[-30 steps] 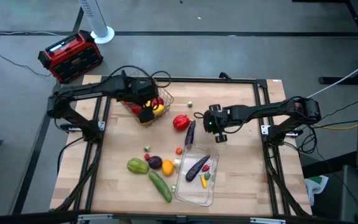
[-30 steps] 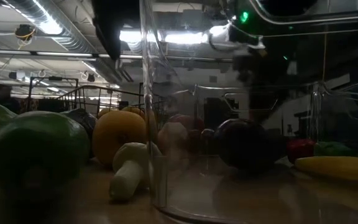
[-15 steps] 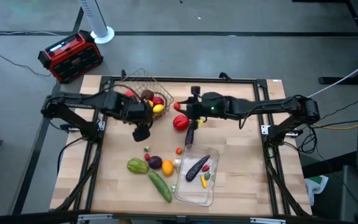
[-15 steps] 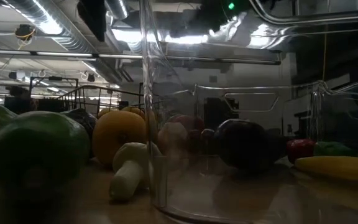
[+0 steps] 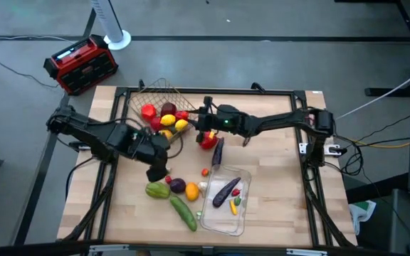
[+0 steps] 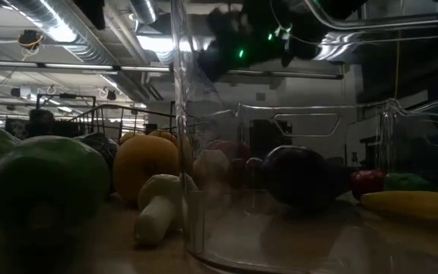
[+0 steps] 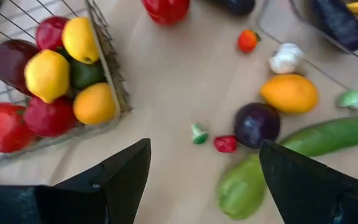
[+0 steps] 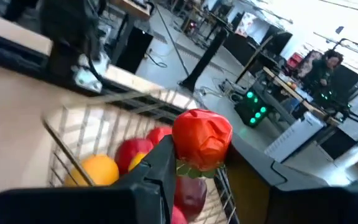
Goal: Sort produce into baskets
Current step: Put the small red tomato into the wire basket, then put the green chayote into the transparent bin
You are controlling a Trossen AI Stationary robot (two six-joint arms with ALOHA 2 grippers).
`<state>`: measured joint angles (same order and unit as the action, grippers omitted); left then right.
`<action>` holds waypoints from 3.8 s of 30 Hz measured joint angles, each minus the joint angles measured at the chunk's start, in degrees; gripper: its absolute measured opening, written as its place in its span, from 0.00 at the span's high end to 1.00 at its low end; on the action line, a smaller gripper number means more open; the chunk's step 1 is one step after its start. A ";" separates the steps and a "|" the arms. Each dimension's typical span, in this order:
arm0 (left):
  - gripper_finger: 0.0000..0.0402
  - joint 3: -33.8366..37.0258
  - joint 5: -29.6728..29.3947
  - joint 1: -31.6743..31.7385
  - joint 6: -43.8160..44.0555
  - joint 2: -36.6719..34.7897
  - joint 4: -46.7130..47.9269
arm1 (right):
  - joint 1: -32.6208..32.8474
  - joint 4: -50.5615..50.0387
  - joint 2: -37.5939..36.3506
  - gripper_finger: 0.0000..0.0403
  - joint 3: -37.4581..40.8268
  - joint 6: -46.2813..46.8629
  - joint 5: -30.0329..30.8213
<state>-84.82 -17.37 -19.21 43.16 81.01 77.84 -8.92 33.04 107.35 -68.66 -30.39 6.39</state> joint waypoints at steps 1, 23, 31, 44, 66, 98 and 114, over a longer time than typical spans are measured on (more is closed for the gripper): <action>0.27 0.00 -0.01 -0.93 1.01 0.00 -0.02 | -0.34 0.97 1.22 0.71 0.00 -0.02 0.00; 0.27 0.02 -4.63 -14.91 21.54 2.34 4.58 | -2.10 4.59 6.99 0.69 0.00 0.44 3.10; 0.27 0.02 -4.98 -15.42 21.48 4.28 4.66 | -2.10 4.59 6.99 0.43 -0.02 0.50 3.08; 0.27 0.02 -4.94 -19.00 22.37 9.23 3.67 | -1.97 4.57 6.99 0.22 -0.02 0.48 3.06; 0.26 0.04 -4.39 -20.42 16.26 15.74 -1.14 | -1.97 4.33 6.99 0.23 -0.02 0.48 3.04; 0.00 0.07 -4.36 -20.40 -5.23 25.62 2.47 | 3.95 -18.97 -11.57 0.23 -0.09 -0.11 3.10; 0.00 1.89 -4.25 -20.52 -1.31 28.18 -1.69 | 5.20 -49.84 -32.28 0.22 -0.07 4.15 3.07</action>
<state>-82.93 -21.62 -39.74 41.85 109.20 76.16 -3.73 -16.80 75.07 -68.73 -26.24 9.47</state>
